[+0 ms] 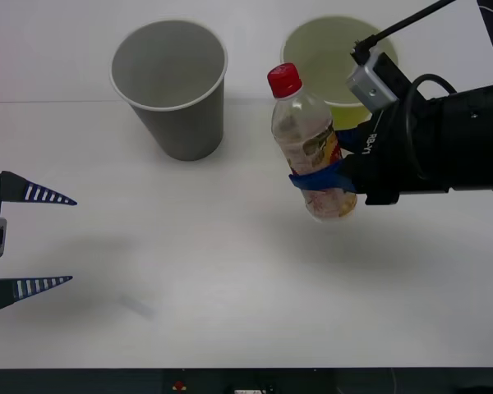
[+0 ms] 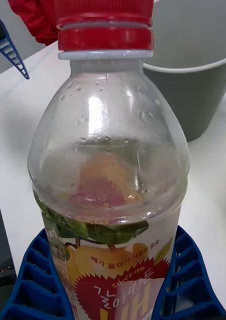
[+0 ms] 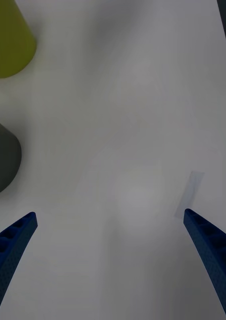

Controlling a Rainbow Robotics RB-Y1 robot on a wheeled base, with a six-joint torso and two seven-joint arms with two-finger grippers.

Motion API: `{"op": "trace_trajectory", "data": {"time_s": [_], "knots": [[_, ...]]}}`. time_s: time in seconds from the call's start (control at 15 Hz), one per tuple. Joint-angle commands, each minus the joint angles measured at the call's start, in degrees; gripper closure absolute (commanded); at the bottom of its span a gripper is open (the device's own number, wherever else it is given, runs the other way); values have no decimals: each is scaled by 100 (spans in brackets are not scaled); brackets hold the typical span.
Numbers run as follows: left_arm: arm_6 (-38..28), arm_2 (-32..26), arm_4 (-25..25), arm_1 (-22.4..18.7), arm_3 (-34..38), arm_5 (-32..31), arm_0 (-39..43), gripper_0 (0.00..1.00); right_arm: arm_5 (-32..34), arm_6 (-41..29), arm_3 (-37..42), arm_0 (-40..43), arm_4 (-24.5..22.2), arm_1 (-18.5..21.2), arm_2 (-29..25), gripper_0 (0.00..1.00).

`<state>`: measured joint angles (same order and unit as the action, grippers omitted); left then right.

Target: Put the can into the green bin and the plastic bottle into the gray bin

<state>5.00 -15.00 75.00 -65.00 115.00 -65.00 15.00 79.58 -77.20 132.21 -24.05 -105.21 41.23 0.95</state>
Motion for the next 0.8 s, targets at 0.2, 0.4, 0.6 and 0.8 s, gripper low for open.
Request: {"op": "trace_trajectory", "data": {"time_s": [0.2, 0.4, 0.6, 0.8], "knots": [[0, 0, 0, 0, 0, 0, 0, 0, 40, 4, -1065, -1480, 159, -168, 388, 100], [0, 0, 0, 0, 0, 0, 0, 0, 40, 4, -1918, -2464, 132, -248, 863, 100], [0, 0, 0, 0, 0, 0, 0, 0, 40, 4, -2850, -3343, 53, -529, 1153, 100], [0, 0, 0, 0, 0, 0, 0, 0, 49, 4, -3887, -4169, -140, -951, 1407, 100]]}}
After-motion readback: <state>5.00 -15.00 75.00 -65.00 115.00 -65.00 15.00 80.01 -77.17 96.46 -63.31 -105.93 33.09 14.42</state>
